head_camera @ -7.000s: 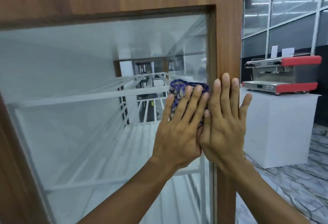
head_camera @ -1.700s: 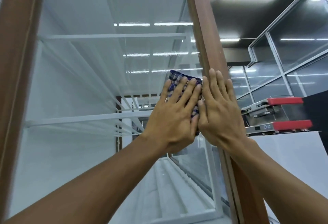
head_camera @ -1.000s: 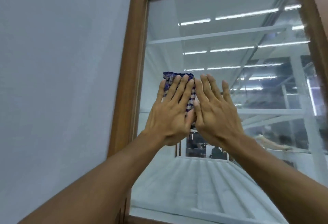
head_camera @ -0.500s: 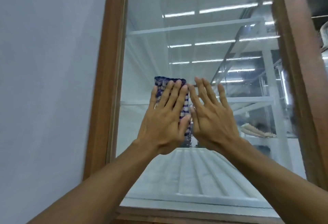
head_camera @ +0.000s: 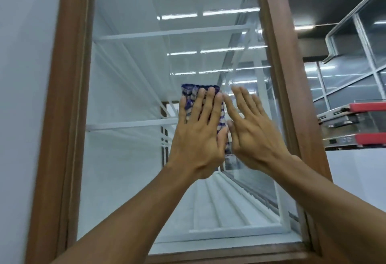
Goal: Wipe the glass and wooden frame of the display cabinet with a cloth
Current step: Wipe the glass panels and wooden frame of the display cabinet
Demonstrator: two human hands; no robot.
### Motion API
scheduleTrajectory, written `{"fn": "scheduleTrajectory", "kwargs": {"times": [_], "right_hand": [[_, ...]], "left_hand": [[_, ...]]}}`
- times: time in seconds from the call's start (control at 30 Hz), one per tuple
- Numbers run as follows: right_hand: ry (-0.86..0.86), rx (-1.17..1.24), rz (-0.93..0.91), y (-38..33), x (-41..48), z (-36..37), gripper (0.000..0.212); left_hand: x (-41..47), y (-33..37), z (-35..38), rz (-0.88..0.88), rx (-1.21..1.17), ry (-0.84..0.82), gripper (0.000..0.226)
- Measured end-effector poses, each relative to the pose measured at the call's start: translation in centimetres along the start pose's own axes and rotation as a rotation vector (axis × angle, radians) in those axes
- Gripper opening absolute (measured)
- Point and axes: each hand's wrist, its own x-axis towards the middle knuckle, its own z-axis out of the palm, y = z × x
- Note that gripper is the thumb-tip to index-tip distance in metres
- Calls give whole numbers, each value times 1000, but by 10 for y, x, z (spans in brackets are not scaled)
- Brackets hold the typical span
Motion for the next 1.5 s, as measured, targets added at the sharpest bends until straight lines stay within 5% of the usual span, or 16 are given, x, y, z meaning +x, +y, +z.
{"fn": "scheduleTrajectory", "kwargs": {"times": [0.1,0.23,0.47,0.63,0.87,1.13,1.5], "right_hand": [[-36,-205,-21,35,-12,-18,65],[-60,-261,-38,59,-20,-23,62],[134,17,90,69,-40,-22,62],[182,34,126,69,-45,-20,61],[223,122,116,71,-64,-19,61],[148,-78,156,36,-70,-10,62],[134,151,56,-63,-20,32,61]], "left_hand": [[-22,-1,6,103,24,-18,69],[38,17,6,-77,-36,21,72],[28,51,14,176,9,-42,70],[92,58,7,-49,-32,-45,73],[53,100,26,99,-45,-50,71],[11,70,19,134,-43,-10,67],[-41,-36,-7,26,42,39,67]]}}
